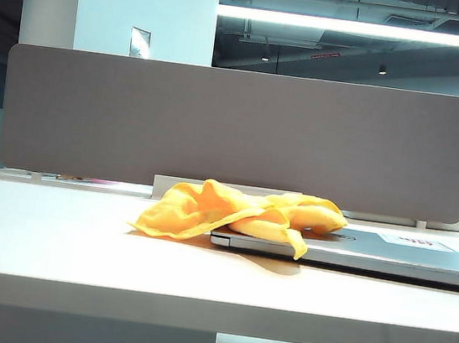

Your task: Pick up the yellow rag and put it over the laptop.

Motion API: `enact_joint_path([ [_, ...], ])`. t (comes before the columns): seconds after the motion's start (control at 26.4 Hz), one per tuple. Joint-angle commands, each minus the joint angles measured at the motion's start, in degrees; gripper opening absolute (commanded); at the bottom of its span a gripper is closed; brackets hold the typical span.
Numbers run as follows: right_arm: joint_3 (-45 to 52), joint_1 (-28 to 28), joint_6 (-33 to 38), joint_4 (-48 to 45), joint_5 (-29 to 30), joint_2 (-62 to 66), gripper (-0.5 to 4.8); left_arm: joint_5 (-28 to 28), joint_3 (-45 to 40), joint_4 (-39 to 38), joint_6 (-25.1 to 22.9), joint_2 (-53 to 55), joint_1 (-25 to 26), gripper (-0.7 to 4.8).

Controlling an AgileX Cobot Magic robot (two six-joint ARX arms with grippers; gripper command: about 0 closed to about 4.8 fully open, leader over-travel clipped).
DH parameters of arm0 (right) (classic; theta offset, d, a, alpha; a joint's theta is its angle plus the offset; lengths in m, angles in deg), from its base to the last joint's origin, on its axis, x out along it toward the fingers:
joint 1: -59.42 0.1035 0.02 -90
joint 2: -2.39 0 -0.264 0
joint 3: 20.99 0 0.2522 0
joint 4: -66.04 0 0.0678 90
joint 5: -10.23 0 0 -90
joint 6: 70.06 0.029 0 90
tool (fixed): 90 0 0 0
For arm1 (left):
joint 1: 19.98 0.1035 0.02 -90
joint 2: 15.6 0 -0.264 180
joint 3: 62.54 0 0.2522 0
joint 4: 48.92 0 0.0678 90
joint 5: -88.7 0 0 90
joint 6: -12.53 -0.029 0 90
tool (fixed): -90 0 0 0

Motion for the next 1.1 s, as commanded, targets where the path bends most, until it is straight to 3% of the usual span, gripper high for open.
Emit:
enact_joint_path([
  [0.04,0.33,0.0,-0.02,-0.96,-0.11,-0.11,-0.06,0.17,0.09,0.37,-0.24,0.04,0.04,-0.06],
  [0.3,0.33,0.0,-0.02,-0.96,-0.11,-0.11,-0.06,-0.33,-0.09,0.85,-1.57,0.11,0.07,-0.06],
  [0.45,0.33,0.0,-0.02,-0.96,-0.11,-0.11,-0.06,-5.05,-5.81,5.18,-1.55,-0.22,1.07,-0.06],
  [0.72,0.33,-0.02,-0.02,-0.96,-0.11,-0.11,-0.06,2.6,-22.6,22.27,0.39,-2.51,13.51,-0.06],
  [0.91,0.33,-0.02,-0.02,-0.98,-0.11,-0.11,-0.06,3.1,-29.68,27.8,0.39,-10.64,21.75,-0.06],
  [1.1,0.33,-0.02,-0.02,-0.96,-0.11,-0.11,-0.06,6.86,-33.68,28.3,0.02,-18.36,28.7,-0.06],
])
